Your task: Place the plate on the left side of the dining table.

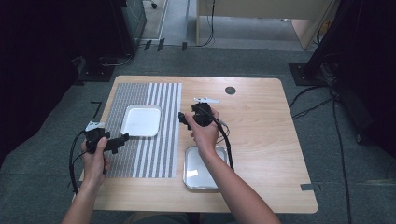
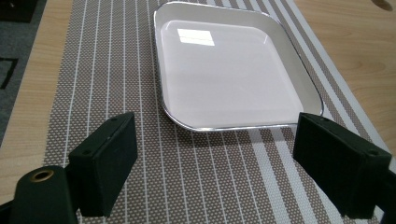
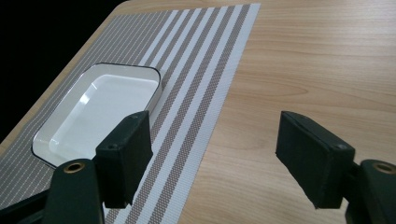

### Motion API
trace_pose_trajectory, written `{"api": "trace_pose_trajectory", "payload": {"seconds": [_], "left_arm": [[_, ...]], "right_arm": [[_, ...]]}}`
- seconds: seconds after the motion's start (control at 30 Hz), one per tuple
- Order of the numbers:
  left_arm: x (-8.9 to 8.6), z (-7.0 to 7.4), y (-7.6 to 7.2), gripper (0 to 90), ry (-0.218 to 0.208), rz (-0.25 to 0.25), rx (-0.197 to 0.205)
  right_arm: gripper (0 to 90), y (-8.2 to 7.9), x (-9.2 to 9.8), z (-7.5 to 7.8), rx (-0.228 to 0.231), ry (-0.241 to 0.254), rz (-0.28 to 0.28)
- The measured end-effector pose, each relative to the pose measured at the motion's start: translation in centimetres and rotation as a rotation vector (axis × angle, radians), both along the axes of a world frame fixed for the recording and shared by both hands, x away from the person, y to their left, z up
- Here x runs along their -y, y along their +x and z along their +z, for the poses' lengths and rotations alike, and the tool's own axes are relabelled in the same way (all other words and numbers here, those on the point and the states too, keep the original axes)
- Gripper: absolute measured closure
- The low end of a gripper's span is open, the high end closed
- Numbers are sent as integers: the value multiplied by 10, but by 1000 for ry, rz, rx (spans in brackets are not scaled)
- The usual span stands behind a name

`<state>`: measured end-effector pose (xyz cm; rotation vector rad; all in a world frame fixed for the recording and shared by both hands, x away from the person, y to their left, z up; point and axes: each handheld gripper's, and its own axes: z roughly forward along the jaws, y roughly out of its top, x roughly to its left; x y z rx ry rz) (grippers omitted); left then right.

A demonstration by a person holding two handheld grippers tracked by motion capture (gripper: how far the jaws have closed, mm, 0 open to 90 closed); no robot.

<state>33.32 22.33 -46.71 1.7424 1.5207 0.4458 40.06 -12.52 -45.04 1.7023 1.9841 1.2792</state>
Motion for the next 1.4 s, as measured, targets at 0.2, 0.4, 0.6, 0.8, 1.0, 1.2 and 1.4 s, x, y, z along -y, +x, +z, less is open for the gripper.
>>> {"api": "trace_pose_trajectory", "payload": {"seconds": [0.2, 0.4, 0.6, 0.8, 1.0, 1.2, 1.4], "left_arm": [[2, 2, -9, 130, -9, -11, 16], [7, 7, -18, 119, -7, -31, 37], [6, 8, -25, 105, -19, -33, 46], [0, 0, -34, 95, -18, -24, 32], [-6, -2, -41, 28, -16, -33, 25], [-11, -3, -50, 27, 5, -28, 31], [-13, -6, -57, 27, 5, -27, 27]], "right_arm": [[269, -10, 16, 3, -8, 23, -9], [265, -19, 31, 7, 11, 19, -15], [265, -28, 51, 9, 23, -9, -49], [262, -37, 69, 9, 28, -20, -69], [262, -46, 88, 8, 31, -25, -74], [263, -56, 107, 4, 33, -39, -88], [263, -67, 123, 2, 37, -38, -102]]}}
